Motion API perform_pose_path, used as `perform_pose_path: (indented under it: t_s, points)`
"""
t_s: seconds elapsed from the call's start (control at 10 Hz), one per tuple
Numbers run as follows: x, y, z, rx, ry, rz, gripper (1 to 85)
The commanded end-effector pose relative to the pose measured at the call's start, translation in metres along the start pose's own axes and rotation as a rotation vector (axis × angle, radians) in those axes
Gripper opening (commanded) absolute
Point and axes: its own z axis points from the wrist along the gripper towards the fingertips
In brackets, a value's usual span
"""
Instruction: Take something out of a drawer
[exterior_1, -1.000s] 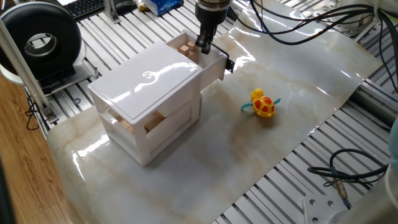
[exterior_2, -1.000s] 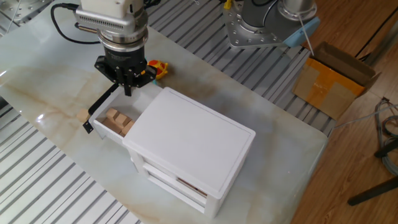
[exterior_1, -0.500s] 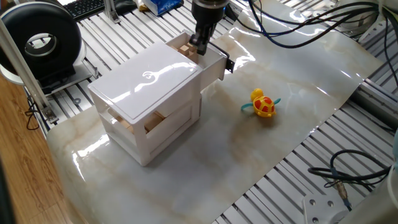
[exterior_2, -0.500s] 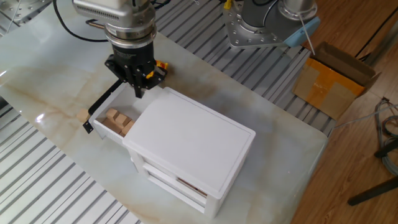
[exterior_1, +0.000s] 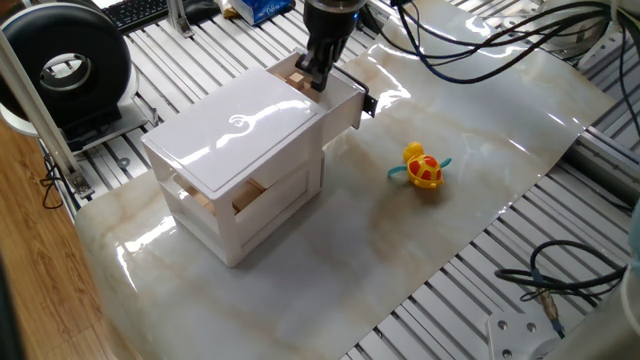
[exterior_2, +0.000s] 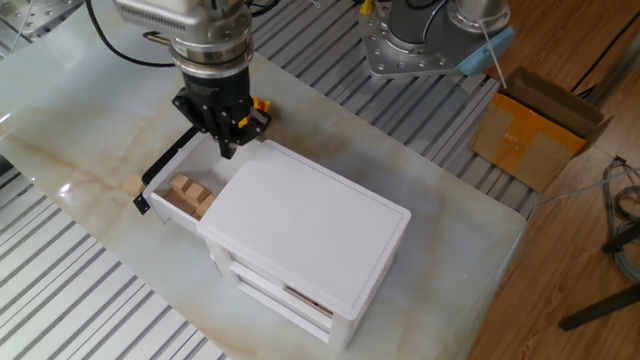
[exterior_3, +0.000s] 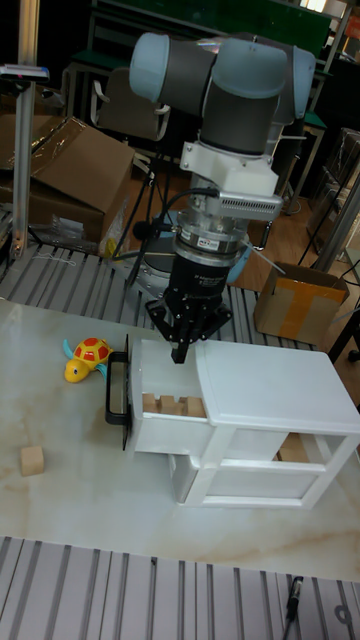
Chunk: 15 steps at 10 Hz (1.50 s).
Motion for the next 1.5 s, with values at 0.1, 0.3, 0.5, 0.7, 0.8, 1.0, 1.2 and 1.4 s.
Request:
perform_pose_path:
  t_s: [0.1, 0.3, 0.5, 0.7, 0.8, 1.0, 1.2, 1.4]
  points:
    - [0.002, -0.007, 0.008, -0.008, 0.008, -0.010, 1.0]
    - [0.012, 0.000, 0.011, -0.008, -0.016, 0.043, 1.0]
    - [0.014, -0.004, 0.016, 0.016, -0.029, 0.061, 1.0]
    - [0.012, -0.007, 0.016, 0.026, -0.035, 0.042, 1.0]
    - [0.011, -0.015, 0.014, 0.026, -0.028, 0.014, 1.0]
    - [0.013, -0.036, 0.012, 0.030, -0.007, -0.046, 1.0]
    - [0.011, -0.048, 0.014, 0.049, -0.009, -0.090, 1.0]
    - [0.009, -0.065, 0.017, 0.079, 0.001, -0.166, 1.0]
